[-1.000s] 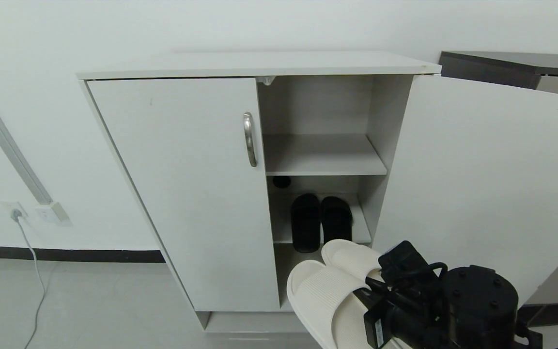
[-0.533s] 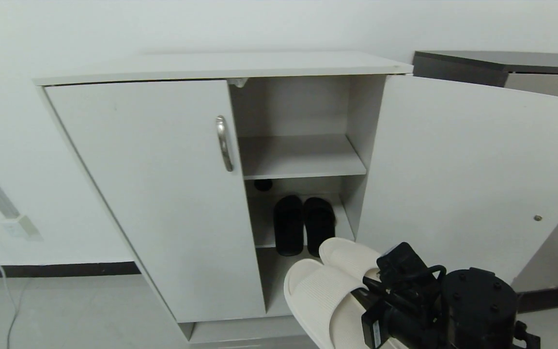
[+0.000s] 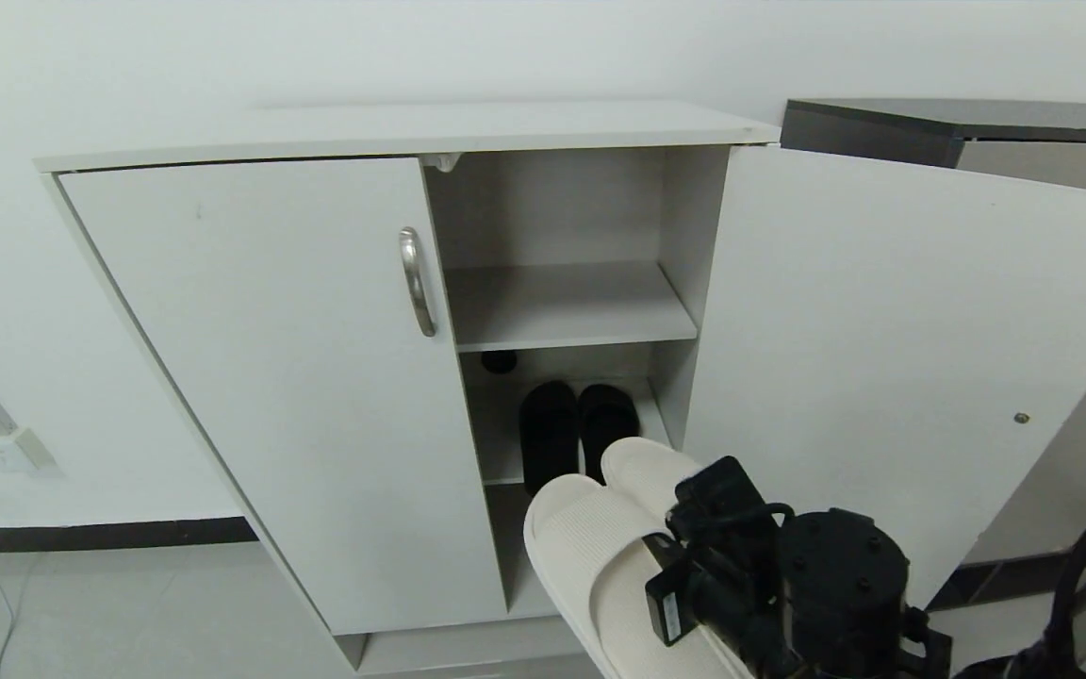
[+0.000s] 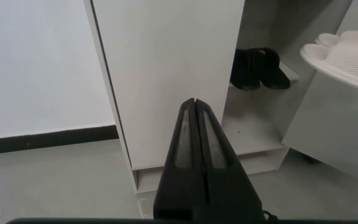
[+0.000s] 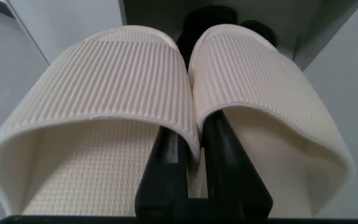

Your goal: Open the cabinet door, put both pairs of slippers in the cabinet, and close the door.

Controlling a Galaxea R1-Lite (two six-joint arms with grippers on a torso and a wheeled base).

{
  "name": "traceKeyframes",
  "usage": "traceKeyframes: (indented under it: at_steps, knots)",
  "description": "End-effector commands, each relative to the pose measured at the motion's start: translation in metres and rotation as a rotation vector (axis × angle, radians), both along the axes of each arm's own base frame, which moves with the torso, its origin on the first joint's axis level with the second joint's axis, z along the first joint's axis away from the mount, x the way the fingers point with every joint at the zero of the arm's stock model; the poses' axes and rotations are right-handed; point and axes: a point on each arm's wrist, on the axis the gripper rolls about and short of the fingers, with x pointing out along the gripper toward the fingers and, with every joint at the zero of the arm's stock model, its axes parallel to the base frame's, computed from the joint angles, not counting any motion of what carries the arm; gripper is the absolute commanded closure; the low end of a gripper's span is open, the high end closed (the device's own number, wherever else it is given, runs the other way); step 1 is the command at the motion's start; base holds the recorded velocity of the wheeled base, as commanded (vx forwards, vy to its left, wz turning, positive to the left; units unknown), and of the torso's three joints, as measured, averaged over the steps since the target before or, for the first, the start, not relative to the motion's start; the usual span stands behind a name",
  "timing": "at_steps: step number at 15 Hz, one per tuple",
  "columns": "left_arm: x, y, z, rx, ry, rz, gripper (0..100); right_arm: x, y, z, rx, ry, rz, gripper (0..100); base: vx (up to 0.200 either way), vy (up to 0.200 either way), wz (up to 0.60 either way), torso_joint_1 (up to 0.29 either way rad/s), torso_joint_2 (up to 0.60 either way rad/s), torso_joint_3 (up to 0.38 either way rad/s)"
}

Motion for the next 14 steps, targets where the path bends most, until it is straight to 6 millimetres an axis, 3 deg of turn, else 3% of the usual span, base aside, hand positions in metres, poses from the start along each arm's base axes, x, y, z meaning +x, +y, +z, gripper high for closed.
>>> traceKeyframes:
  at_steps: [1,5,9,11,14]
  knots:
    - [0.0,0.0,0.0,0.0,0.001,-0.001,100,0.01,0.022,0.006,-0.002,-0.005,-0.031,100,0.0,0.0,0.0,0.0,0.0,0.0]
    - [0.0,0.0,0.0,0.0,-0.001,0.001,100,0.034,0.059,0.063,-0.009,-0.022,-0.226,100,0.0,0.0,0.0,0.0,0.0,0.0]
    - [0.0,0.0,0.0,0.0,-0.001,0.001,100,0.027,0.08,0.112,0.033,-0.017,-0.34,100,0.0,0.0,0.0,0.0,0.0,0.0]
    - [0.0,0.0,0.0,0.0,-0.001,0.001,100,0.03,0.084,0.125,0.053,-0.029,-0.355,100,0.0,0.0,0.0,0.0,0.0,0.0]
    - [0.0,0.0,0.0,0.003,-0.001,0.001,100,0.035,0.082,0.125,0.051,-0.034,-0.393,100,0.0,0.0,0.0,0.0,0.0,0.0]
